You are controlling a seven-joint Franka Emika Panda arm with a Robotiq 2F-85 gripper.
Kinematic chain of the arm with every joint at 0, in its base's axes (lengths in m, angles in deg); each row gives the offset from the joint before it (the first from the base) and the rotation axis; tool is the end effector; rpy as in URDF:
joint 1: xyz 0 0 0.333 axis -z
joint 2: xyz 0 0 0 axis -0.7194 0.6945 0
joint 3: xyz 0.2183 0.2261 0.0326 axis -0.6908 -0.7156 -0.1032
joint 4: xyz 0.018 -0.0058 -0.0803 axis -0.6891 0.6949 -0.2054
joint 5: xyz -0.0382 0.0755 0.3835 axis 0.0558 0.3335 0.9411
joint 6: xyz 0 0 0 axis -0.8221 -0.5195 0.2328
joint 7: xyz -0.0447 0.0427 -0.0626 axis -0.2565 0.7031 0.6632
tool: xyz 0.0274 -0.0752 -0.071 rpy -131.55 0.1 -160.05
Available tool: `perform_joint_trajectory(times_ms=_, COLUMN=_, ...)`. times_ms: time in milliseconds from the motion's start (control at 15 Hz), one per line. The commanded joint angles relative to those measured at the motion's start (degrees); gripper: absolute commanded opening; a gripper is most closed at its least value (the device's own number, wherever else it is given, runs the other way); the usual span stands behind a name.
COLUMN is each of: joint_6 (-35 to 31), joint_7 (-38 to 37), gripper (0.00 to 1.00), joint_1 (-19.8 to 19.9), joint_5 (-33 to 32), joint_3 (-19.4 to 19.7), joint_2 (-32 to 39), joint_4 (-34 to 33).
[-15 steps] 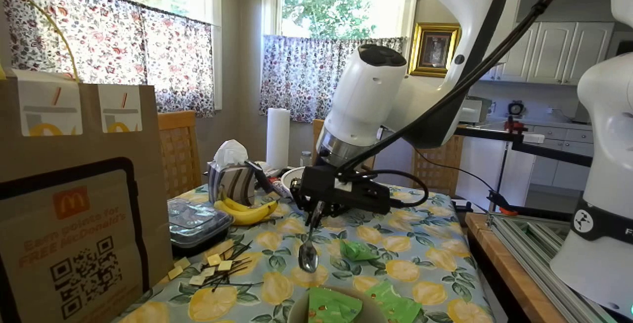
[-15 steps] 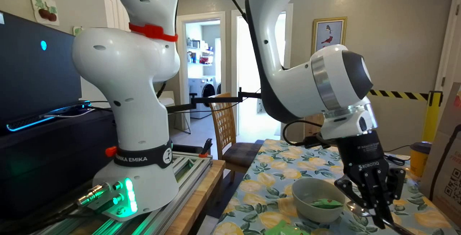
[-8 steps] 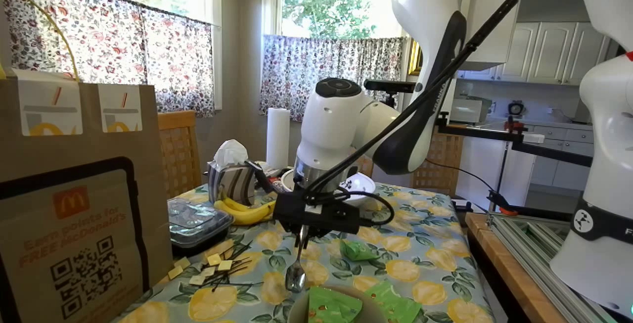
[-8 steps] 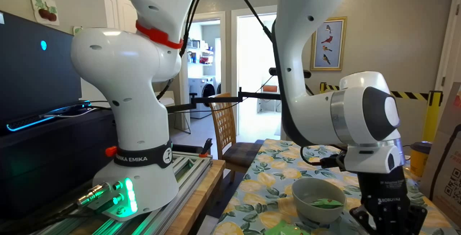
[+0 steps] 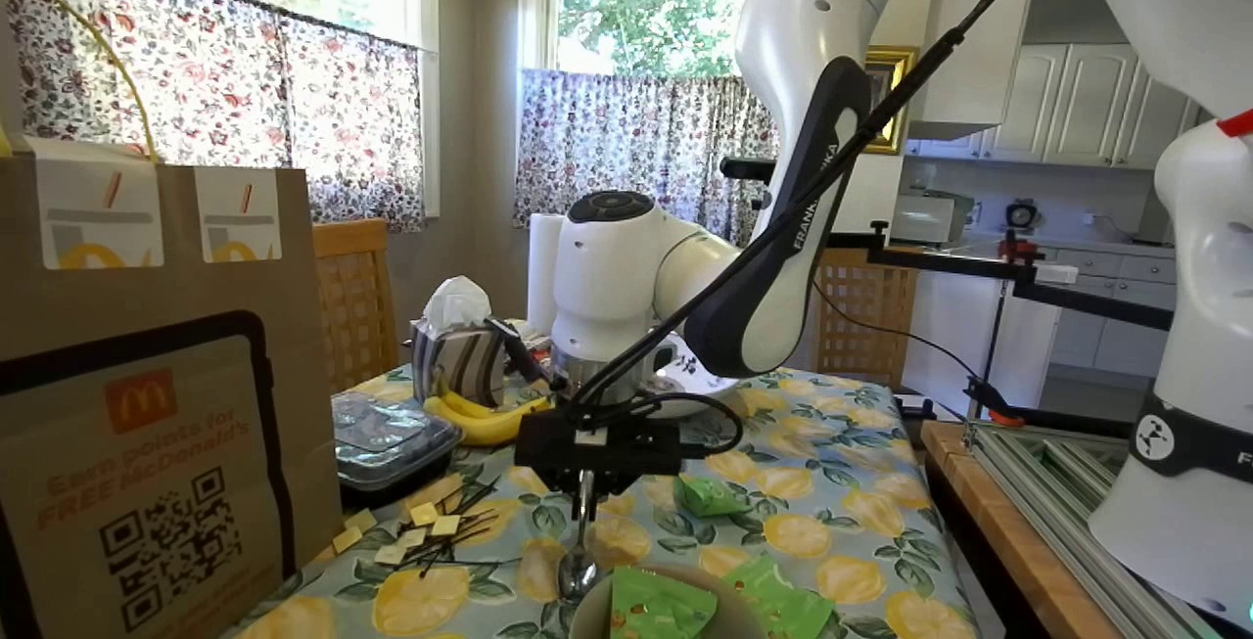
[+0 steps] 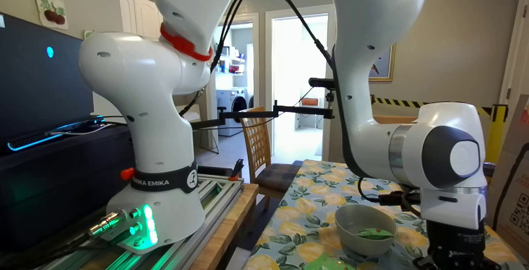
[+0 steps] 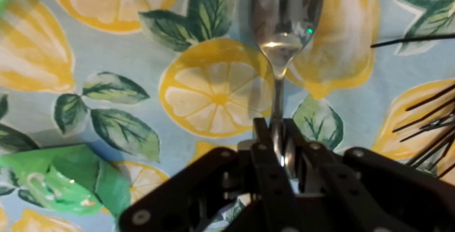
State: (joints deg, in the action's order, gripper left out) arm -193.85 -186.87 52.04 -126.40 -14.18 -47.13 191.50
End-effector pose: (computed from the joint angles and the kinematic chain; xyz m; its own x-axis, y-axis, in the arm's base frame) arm 0.5398 0.0012 0.0925 0.2277 -0.9469 0.2271 -0.9693 -0.2425 -0.0393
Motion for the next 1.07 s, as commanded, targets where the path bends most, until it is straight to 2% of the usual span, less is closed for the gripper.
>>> perform_joint_trajectory(times_ms=0, joint_6=1.1, joint_7=11.1, gripper=0.40, joint_1=-3.4, joint_5=10.6, joint_3=2.7, joint_2=1.6, joint_4=-2.4)
perform_joint_trajectory(times_ms=67, joint_6=1.3, joint_7=13.5, gripper=0.45, joint_1=-4.4, joint_5=13.3, joint_3=3.6, joint_2=1.8, joint_4=-2.7)
perform_joint_trajectory(times_ms=267, joint_6=1.8, joint_7=19.8, gripper=0.68, joint_1=-8.1, joint_5=20.6, joint_3=6.8, joint_2=1.8, joint_4=-3.0)
perform_joint_trajectory(times_ms=533, joint_6=1.5, joint_7=22.3, gripper=0.98, joint_1=-14.8, joint_5=24.2, joint_3=12.2, joint_2=-0.8, joint_4=-0.1)
perform_joint_trajectory(times_ms=733, joint_6=1.8, joint_7=23.4, gripper=1.00, joint_1=-19.5, joint_5=23.0, joint_3=14.9, joint_2=-4.2, joint_4=3.6)
perform_joint_trajectory(times_ms=1000, joint_6=2.3, joint_7=29.8, gripper=1.00, joint_1=-23.7, joint_5=20.3, joint_3=14.7, joint_2=-8.8, joint_4=8.4)
